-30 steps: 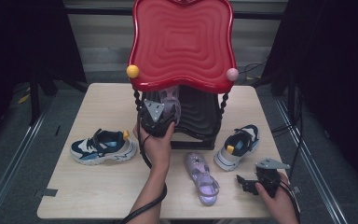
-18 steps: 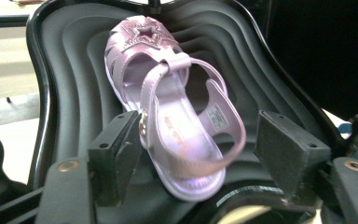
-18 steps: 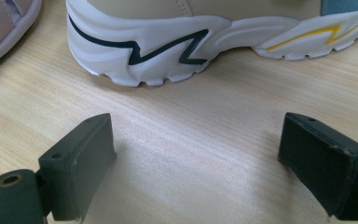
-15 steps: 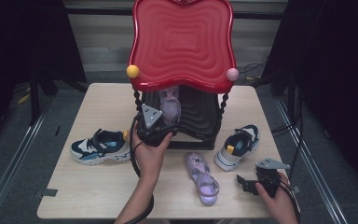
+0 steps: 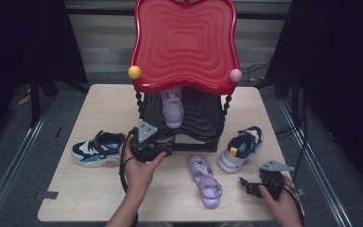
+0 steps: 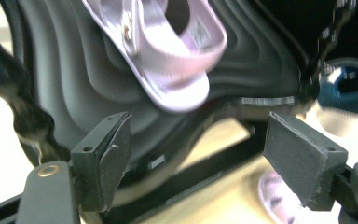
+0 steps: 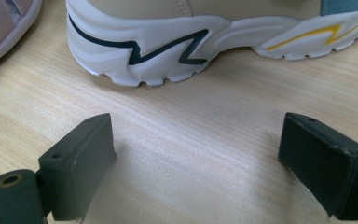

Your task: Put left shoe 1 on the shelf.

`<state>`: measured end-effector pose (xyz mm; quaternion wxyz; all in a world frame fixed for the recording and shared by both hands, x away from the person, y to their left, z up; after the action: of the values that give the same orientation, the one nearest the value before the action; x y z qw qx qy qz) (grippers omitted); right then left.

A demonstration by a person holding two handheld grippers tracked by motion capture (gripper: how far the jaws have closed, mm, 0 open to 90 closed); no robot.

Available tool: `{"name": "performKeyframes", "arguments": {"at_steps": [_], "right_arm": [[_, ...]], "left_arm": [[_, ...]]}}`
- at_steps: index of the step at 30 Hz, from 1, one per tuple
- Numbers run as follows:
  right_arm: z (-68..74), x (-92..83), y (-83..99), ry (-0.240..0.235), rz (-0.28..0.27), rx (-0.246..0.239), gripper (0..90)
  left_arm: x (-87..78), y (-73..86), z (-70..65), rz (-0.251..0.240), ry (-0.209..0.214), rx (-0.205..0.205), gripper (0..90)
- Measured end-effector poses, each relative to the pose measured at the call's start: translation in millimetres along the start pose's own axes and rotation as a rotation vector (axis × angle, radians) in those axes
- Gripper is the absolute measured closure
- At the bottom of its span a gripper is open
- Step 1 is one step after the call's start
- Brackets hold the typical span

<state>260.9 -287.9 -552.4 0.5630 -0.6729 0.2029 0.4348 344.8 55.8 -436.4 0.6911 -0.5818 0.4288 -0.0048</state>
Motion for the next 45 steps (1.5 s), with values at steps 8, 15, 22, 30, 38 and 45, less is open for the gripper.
{"name": "performKeyframes", "arguments": {"at_steps": [8,15,22,30,38,45], "right_arm": [[0.2,0.0,0.0,0.000,0.001,0.003,9.8],[0.2,-0.2,0.2,0.000,0.001,0.001,9.8],[0.8,-1.2,1.5,0.004,0.002,0.003,9.8],[1.8,-2.3,2.7,-0.002,0.003,0.006,10.4],[0.6,-5.2,4.1,-0.029,-0.020,0.034,12.6],[7.0,-15.0,2.0,-0.076,-0.035,0.028,13.0]], "left_arm": [[-1.2,29.3,0.7,0.074,0.050,0.069,21.5],[1.7,52.0,-1.1,0.120,0.089,0.093,21.0],[10.0,84.0,2.0,0.199,0.132,0.087,20.5],[21.0,104.3,10.5,0.237,0.129,0.101,20.4],[30.4,113.2,14.0,0.272,0.097,0.123,20.3],[33.0,114.3,12.8,0.301,0.079,0.137,19.4]]}}
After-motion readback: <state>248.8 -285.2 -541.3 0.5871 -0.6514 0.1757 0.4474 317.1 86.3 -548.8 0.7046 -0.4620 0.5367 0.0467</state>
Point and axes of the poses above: each handheld gripper's, and its own axes: x roughly forward along the jaws, y roughly out of its underside, z roughly to its left, the point moved 6 cm from there along x, roughly forward along the jaws, and after that the axes turned 10 degrees about z, right-handed, at the moved point
